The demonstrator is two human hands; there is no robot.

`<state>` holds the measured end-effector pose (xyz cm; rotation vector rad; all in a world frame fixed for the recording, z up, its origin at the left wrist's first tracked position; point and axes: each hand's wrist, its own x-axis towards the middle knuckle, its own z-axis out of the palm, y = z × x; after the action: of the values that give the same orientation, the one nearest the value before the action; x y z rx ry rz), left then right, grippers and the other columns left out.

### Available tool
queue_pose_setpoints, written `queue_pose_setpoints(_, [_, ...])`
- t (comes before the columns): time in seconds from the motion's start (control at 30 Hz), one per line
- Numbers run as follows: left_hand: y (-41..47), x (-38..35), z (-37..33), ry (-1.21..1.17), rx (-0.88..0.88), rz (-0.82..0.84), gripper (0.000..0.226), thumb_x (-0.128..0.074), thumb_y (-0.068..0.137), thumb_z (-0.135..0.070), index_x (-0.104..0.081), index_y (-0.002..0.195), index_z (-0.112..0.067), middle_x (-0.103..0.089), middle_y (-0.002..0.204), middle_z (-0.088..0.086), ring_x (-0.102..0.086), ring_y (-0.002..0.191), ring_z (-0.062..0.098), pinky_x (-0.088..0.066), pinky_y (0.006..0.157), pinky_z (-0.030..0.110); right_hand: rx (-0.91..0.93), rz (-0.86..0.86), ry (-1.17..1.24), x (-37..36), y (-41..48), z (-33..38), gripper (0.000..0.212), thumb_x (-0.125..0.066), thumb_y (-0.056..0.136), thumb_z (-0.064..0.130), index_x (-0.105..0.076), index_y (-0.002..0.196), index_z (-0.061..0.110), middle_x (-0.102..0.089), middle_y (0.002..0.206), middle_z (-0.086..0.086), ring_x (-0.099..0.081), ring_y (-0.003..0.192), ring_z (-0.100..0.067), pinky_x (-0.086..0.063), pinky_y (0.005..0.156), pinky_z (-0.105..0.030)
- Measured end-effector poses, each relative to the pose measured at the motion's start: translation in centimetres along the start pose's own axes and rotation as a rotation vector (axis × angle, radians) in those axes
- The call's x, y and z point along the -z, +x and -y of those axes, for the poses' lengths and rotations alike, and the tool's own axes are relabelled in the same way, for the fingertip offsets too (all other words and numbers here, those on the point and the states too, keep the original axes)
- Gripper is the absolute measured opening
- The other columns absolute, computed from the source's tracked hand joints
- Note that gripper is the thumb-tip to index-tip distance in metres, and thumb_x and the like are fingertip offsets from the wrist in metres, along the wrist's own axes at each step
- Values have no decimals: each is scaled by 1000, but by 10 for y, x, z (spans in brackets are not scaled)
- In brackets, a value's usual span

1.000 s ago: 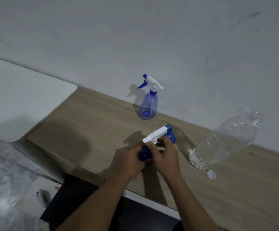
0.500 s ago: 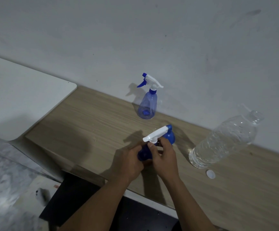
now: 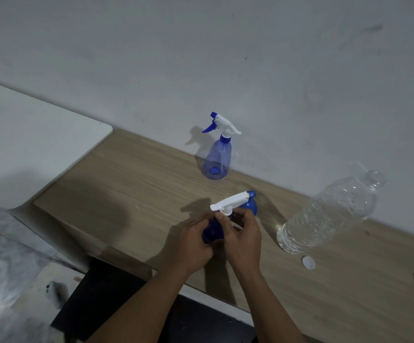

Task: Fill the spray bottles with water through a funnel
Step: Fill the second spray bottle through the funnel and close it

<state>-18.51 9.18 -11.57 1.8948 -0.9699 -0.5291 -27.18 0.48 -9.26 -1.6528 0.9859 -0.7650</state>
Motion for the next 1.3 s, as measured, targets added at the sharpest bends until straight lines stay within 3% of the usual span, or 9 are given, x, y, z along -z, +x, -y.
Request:
queue_pose_setpoints(0.17, [4, -5, 9, -11, 14, -4, 53, -73, 80, -13, -60, 126, -36, -67, 111, -19, -58, 95, -12, -45, 83, 5, -37, -52, 57, -3, -4, -1, 45, -77, 88, 22, -47, 121, 26, -67, 102, 14, -68, 89, 8, -57, 73, -20])
queue_pose_setpoints(0.27, [5, -14, 14, 115, 25, -35, 55, -72, 84, -16, -55, 134, -30, -63, 127, -11, -57, 115, 4, -41, 100, 16, -13, -15, 29, -5, 0, 0, 63, -75, 89, 19, -36, 137, 31, -65, 101, 17, -67, 88, 7, -54, 74, -19])
queue_pose_setpoints(0.37, [6, -23, 18, 283, 67, -19, 56, -66, 86, -9, -50, 139, -17, -55, 136, -1, -50, 127, 16, -31, 104, 17, 14, -11, -47, -7, 12, -1, 49, -78, 85, 21, -46, 121, 29, -62, 101, 13, -65, 88, -1, -50, 71, -14])
queue_pose_setpoints(0.53, [7, -28, 17, 366, 37, 48, 52, -63, 88, -13, -48, 138, -17, -52, 139, 1, -47, 128, 17, -35, 109, 27, 37, -27, -163, -10, 27, -3, 39, -61, 79, 25, -52, 114, 11, -50, 121, -9, -54, 107, -23, -47, 83, -34])
queue_pose_setpoints(0.73, [-18, 10, 28, 427, -45, -78, 62, -67, 79, -44, -60, 133, -13, -64, 128, -2, -62, 109, 13, -40, 95, 20, 56, -24, -121, -5, 28, 14, 13, -55, 91, 7, -54, 99, 17, -56, 84, -4, -55, 73, -14, -40, 62, -23])
queue_pose_setpoints(0.8, [-23, 32, 35, 484, -46, -181, 55, -66, 76, -43, -67, 121, -12, -71, 110, 0, -68, 89, 14, -49, 84, 24, 60, -4, -120, -12, 24, 23, 17, -55, 93, 4, -53, 87, 20, -56, 76, -10, -54, 68, -23, -43, 61, -25])
queue_pose_setpoints(0.97, [-18, 106, 42, 747, 124, -80, 59, -45, 92, -56, -51, 141, -22, -57, 137, -2, -54, 122, 22, -42, 102, 36, -61, 203, -221, -42, 4, 41, 17, -59, 89, 27, -54, 75, 19, -60, 67, -3, -58, 59, -22, -51, 61, -41])
queue_pose_setpoints(1.1, [-17, 154, 42, 845, 235, -26, 62, -44, 91, -61, -49, 140, -24, -54, 138, 2, -52, 124, 25, -44, 102, 41, -147, 367, -257, -59, -21, 57, 9, -56, 88, 27, -58, 82, 20, -67, 71, -7, -64, 53, -23, -53, 51, -33])
queue_pose_setpoints(1.3, [-21, 181, 39, 857, 305, 15, 58, -49, 89, -60, -51, 136, -27, -54, 138, 0, -53, 123, 25, -44, 102, 43, -164, 484, -366, -77, -49, 65, 30, -54, 87, 43, -68, 89, 16, -73, 73, -9, -71, 57, -25, -62, 63, -40])
